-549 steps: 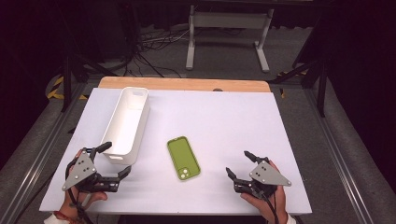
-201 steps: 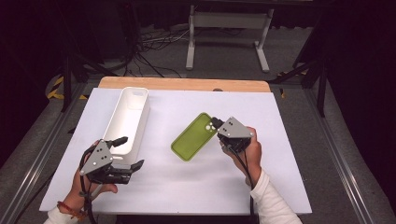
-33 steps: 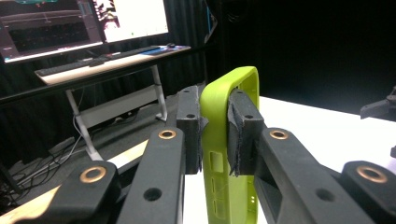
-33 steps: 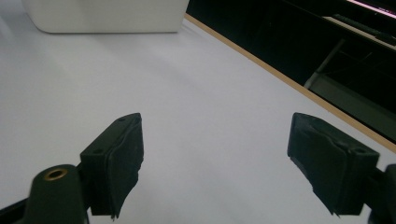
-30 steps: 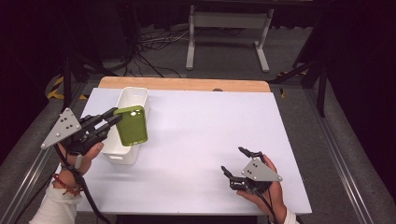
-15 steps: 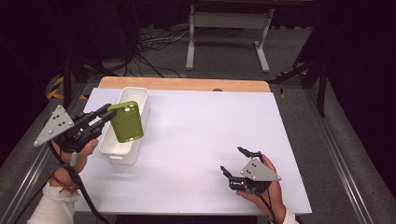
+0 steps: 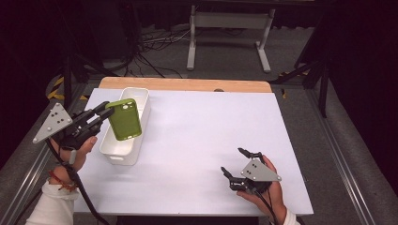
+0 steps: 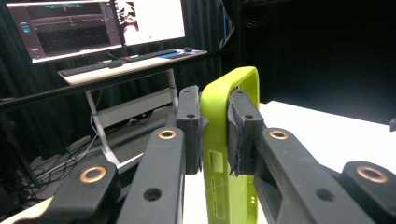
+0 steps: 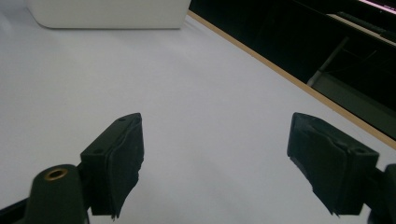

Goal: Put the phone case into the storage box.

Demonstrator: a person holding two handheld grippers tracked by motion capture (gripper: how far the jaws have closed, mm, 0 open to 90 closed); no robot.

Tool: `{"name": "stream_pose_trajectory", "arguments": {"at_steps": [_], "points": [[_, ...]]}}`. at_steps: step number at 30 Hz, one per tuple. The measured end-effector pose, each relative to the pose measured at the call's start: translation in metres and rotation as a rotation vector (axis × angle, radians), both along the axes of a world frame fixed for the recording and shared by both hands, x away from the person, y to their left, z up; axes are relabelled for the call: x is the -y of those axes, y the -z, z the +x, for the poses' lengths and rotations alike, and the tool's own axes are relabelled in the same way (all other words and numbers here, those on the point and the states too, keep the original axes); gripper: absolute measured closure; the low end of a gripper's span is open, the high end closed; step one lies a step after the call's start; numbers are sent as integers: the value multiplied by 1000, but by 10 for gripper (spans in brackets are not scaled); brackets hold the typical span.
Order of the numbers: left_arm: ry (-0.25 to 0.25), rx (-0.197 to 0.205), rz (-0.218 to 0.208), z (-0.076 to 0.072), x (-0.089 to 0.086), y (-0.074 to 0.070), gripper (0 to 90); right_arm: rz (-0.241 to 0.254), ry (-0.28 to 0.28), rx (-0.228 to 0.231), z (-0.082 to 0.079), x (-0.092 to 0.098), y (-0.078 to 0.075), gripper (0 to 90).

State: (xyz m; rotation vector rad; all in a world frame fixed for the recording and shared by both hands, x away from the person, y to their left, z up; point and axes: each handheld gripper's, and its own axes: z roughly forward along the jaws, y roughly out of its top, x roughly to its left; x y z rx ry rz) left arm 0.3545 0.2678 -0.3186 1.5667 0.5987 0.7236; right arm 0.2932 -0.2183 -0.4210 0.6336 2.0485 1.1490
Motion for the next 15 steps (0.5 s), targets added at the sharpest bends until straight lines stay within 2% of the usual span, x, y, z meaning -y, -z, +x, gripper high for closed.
{"name": "stream_pose_trajectory", "arguments": {"at_steps": [9, 10, 15], "points": [[-8, 8, 8, 5, -3, -4, 778, 3, 4, -5, 1, 0, 0, 198], [-10, 8, -3, 6, -3, -3, 778, 2, 4, -5, 1, 0, 1, 198], [-12, -3, 6, 10, -3, -2, 778, 3, 4, -8, 1, -1, 1, 198]]}}
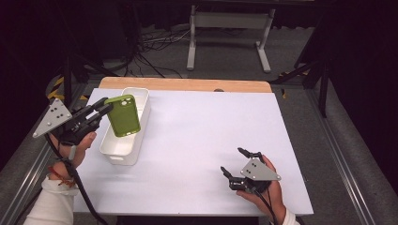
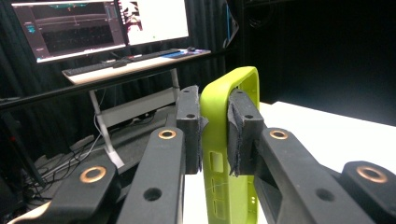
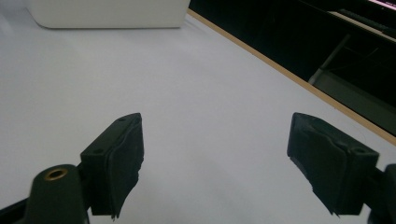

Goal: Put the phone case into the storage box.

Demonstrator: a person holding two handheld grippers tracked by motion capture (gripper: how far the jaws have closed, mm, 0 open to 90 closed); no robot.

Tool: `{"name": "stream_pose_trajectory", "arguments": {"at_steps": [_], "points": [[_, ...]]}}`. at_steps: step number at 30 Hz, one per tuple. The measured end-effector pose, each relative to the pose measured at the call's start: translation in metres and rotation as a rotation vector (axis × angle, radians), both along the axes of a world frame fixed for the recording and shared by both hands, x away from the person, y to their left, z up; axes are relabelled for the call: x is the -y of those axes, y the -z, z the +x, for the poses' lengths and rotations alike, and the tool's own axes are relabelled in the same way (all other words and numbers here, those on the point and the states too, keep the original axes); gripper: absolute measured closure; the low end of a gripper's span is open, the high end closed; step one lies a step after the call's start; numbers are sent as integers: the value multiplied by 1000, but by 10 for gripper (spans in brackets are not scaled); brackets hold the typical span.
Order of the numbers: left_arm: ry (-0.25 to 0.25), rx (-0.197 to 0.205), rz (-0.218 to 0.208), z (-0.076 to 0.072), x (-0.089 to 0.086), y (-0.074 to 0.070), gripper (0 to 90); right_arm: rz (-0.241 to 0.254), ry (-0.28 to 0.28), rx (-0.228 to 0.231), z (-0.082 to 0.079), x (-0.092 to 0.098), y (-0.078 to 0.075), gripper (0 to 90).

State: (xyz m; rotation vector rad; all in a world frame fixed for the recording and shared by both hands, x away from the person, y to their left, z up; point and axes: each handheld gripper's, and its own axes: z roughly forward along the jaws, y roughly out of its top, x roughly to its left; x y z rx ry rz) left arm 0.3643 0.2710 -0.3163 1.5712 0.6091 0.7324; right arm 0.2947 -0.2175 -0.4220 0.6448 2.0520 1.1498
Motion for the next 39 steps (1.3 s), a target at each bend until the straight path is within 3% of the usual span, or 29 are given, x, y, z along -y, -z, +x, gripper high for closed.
{"name": "stream_pose_trajectory", "arguments": {"at_steps": [7, 14, 31, 39], "points": [[10, -5, 35, 10, -3, -1, 778, 1, 5, -10, 2, -1, 1, 198], [-10, -24, 24, 24, -7, -1, 777, 2, 7, -16, 2, -2, 2, 198], [-64, -65, 60, 70, -2, 1, 777, 3, 7, -34, 4, -2, 4, 200], [-85, -104, 107, 96, 7, 5, 777, 8, 17, -44, 7, 0, 5, 200]]}}
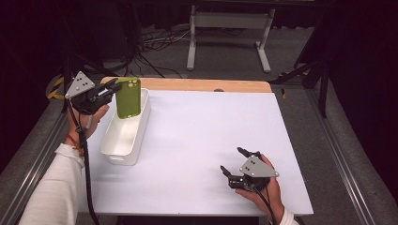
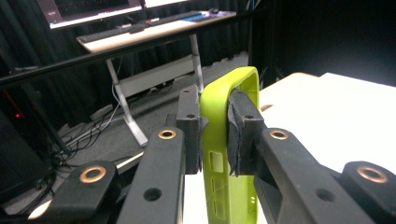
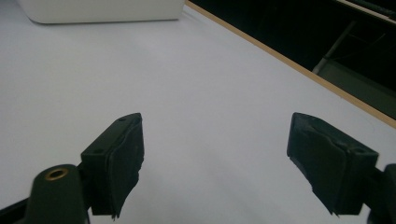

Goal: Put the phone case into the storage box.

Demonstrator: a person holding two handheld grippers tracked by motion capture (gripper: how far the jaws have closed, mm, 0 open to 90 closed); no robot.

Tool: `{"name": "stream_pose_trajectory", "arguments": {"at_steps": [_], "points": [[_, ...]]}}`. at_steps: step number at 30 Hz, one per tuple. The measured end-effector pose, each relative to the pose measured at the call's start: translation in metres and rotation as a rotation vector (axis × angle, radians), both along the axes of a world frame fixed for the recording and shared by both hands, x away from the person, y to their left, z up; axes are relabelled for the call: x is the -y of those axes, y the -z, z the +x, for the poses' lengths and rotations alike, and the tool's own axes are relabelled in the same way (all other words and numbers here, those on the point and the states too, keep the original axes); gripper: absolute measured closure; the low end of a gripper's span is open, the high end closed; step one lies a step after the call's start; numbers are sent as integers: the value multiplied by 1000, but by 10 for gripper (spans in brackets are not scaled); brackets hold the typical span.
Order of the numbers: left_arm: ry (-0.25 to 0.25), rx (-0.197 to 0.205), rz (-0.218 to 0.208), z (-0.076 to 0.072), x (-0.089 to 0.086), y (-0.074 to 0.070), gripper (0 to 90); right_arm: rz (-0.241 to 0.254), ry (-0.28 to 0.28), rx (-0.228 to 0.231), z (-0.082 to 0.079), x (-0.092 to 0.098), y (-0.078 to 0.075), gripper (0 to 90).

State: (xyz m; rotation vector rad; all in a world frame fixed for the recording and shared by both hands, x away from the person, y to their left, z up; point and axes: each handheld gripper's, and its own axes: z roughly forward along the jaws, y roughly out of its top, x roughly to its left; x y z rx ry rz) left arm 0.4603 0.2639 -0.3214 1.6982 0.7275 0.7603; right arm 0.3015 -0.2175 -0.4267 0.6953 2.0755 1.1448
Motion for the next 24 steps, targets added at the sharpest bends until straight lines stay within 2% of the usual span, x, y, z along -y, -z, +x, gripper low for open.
{"name": "stream_pose_trajectory", "arguments": {"at_steps": [10, 16, 24], "points": [[-6, -37, 54, 26, 5, 10, 777, -26, -25, -14, 1, -1, 2, 199], [-11, -44, 77, 40, 3, 16, 778, -18, -17, -23, 2, 0, 2, 199], [-3, -52, 70, 57, -2, 29, 777, -18, -23, -26, 1, -1, 0, 198]]}}
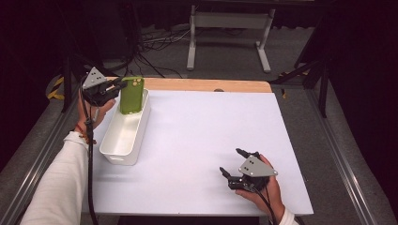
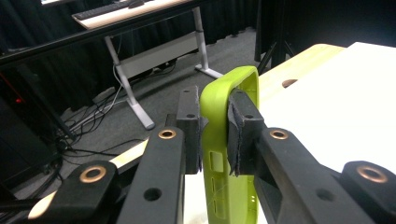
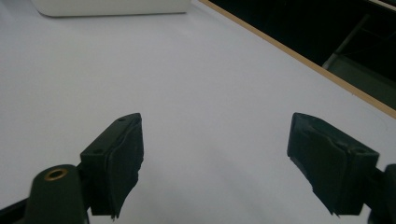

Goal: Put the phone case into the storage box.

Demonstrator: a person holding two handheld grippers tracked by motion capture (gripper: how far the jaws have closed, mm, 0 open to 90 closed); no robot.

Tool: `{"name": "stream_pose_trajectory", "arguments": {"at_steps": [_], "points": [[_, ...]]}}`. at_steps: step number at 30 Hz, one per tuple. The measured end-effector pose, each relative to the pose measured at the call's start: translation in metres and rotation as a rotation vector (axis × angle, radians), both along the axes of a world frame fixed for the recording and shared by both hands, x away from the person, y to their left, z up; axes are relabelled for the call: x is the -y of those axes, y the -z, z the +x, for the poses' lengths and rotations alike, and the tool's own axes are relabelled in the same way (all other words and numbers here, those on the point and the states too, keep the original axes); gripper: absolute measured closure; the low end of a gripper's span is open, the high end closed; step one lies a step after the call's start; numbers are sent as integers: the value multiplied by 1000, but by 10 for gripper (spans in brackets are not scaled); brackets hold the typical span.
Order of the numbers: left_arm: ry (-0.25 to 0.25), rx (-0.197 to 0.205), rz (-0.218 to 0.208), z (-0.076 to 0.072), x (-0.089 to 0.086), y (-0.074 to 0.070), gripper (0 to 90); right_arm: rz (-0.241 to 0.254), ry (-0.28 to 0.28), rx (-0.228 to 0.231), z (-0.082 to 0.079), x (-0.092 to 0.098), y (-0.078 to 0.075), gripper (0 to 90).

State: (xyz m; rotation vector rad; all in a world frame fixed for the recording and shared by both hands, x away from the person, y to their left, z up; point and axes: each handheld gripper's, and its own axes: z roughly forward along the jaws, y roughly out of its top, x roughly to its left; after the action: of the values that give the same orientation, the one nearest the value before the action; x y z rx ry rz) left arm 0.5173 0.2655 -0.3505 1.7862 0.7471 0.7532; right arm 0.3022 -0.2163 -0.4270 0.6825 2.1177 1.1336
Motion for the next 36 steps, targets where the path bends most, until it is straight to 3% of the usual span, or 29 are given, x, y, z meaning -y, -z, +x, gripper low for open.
{"name": "stream_pose_trajectory", "arguments": {"at_steps": [12, 21, 26, 28, 33, 36], "points": [[14, 3, -26, 23, 4, 23, 777, -14, 9, -23, -5, 0, 2, 195], [30, 0, -19, 31, 6, 32, 775, -28, 9, -25, -4, 1, 4, 202], [20, -6, -36, 32, 2, 36, 769, -31, 2, -22, -4, 0, 4, 202], [9, -12, -25, 32, 2, 36, 733, -38, 7, -16, -4, -1, 4, 203], [-43, -31, 52, 34, 2, 38, 653, -41, 3, -14, -5, -1, 5, 204], [-57, -42, 69, 35, 1, 39, 658, -43, -1, -14, -5, -1, 5, 204]]}}
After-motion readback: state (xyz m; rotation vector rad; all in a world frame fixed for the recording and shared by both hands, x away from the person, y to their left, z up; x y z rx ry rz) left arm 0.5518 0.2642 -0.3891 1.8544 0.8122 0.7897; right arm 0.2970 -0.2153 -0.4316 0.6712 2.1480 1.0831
